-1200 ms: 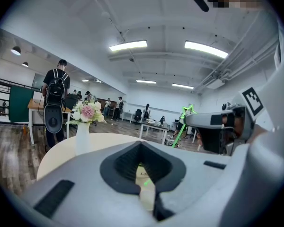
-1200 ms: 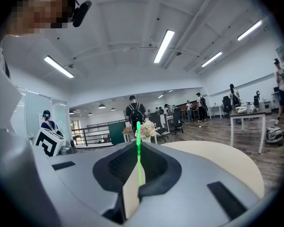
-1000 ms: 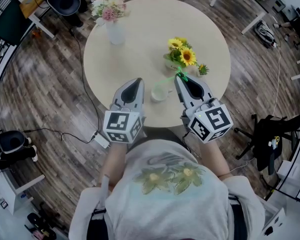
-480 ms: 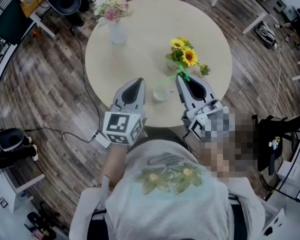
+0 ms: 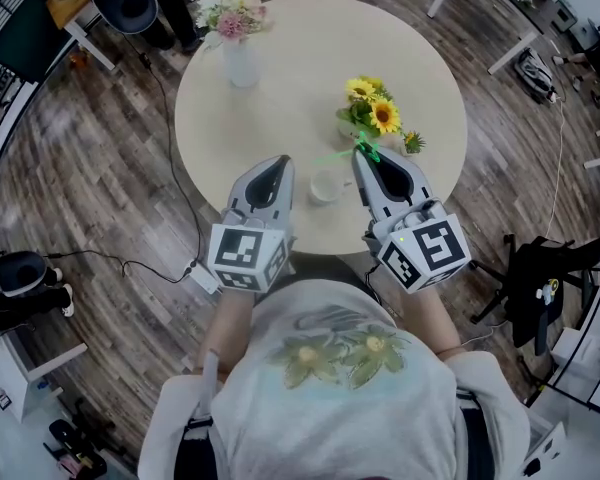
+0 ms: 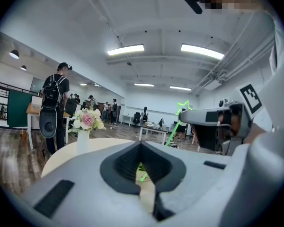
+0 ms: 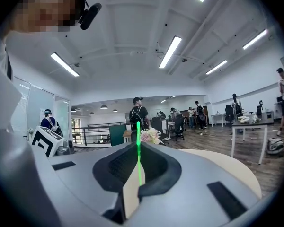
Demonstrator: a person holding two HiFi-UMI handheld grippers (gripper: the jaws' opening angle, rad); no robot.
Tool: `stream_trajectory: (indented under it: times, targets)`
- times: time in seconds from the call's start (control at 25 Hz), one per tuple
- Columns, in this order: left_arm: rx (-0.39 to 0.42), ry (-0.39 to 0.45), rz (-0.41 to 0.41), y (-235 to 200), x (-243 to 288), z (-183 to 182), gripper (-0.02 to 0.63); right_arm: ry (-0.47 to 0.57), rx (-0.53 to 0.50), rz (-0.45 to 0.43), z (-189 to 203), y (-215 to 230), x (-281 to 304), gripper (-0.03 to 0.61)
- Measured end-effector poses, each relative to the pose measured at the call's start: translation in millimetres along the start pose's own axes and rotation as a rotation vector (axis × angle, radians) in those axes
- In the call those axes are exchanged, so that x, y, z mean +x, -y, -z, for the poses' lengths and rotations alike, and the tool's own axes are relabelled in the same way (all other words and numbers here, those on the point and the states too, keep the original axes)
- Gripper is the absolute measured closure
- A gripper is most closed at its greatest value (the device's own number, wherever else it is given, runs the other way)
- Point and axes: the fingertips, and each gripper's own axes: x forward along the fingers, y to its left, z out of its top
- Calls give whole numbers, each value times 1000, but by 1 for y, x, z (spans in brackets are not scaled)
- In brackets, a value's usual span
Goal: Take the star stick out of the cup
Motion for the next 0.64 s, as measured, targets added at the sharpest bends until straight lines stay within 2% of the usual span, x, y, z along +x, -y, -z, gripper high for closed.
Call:
stream_trajectory:
  times: [0.64]
  targets:
    - [-1, 7, 8, 2, -2, -3, 612, -6, -16, 0, 0, -2, -1, 548]
